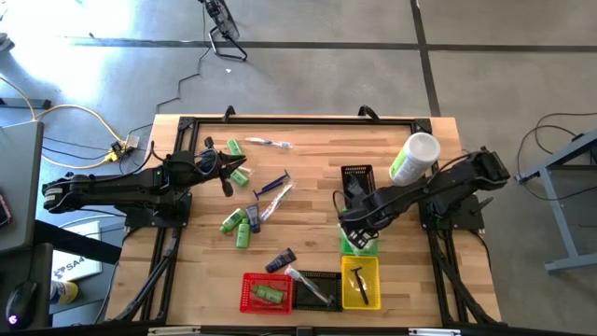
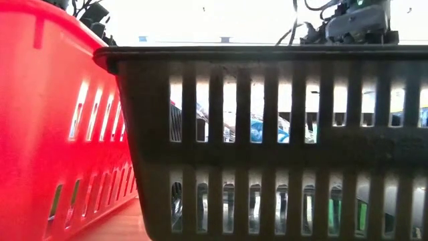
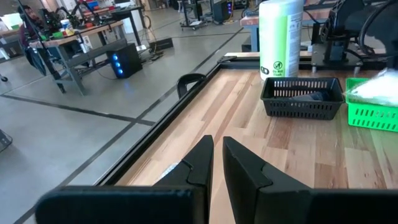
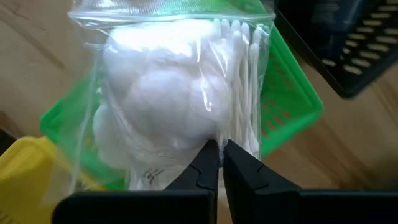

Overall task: Pick & Place Travel size toiletries
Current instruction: Put the cotton pack into the green bin, then adjust the green bin

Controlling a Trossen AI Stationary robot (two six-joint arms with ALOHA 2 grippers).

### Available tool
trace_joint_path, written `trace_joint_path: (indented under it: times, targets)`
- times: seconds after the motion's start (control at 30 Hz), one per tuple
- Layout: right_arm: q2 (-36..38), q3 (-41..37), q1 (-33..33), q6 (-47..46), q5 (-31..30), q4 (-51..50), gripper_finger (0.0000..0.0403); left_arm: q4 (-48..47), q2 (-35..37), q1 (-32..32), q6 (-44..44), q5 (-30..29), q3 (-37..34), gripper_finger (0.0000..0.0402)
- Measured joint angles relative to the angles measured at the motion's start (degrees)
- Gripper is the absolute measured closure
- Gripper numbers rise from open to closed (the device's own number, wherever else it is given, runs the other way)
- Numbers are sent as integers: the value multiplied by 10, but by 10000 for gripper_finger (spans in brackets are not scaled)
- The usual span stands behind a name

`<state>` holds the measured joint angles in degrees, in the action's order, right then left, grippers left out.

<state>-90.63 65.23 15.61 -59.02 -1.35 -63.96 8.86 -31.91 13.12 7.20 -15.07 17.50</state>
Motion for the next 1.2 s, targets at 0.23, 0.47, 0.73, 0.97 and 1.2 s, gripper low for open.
trace_joint_path:
  times: [0.23, 0.47, 0.73, 0.97, 1.2]
  targets:
    - [0, -54, -11, 5, 12, 54, 399, 0, 0, 0, 0, 0, 0, 371]
    - [0, -71, -12, 8, -11, 51, 399, 0, 0, 0, -1, 0, 0, 371]
    - [0, -71, -12, 39, -30, 49, 370, 0, 0, 0, -1, 0, 0, 371]
    - [0, -71, -12, 67, -27, 40, 346, 0, 0, 0, 0, 0, 0, 371]
    - [0, -31, -12, 87, -28, -2, 344, 0, 0, 0, 0, 0, 0, 371]
